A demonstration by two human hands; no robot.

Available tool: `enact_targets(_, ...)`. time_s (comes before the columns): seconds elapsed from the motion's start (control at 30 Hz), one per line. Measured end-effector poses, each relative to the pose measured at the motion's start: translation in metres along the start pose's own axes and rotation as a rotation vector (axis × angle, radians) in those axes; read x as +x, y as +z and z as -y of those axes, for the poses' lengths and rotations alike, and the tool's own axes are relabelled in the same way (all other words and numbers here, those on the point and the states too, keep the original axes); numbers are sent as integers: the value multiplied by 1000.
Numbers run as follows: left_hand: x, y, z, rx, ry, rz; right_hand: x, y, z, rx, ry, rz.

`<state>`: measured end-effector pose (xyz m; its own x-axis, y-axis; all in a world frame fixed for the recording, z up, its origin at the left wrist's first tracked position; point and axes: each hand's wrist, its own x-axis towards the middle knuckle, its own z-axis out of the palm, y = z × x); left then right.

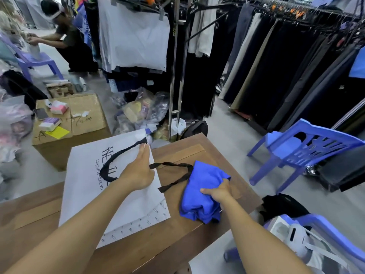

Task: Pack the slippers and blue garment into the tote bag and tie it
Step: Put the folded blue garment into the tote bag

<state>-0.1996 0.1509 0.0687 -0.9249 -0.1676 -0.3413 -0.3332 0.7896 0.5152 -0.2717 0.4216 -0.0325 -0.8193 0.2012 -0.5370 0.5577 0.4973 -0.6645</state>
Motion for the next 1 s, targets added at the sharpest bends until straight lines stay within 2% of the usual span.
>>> enact_targets(0.17,-5,-7,6,16,20,17,-3,27,10,274,35,107)
enact_targets(0.3,-7,-14,13,-13,29,41,-2,19,28,483,91,322)
enact_targets(0.5,-14,-35,25,-43,30,57,-1,-3,86,681,-71,391)
enact_targets(0.57,-18,-42,29,-54,39,35,-8,-1,111,691,-135,479)
enact_targets(0.7,-35,-56,32,-106,32,0,-37,35,153,536,-194,641)
enact_targets(0.87,-59,-72,27,-174,1,2,-79,114,168,344,-133,848)
enact_targets(1.0,-78,-80,30,-209,-59,2,-97,168,163,441,-45,1024)
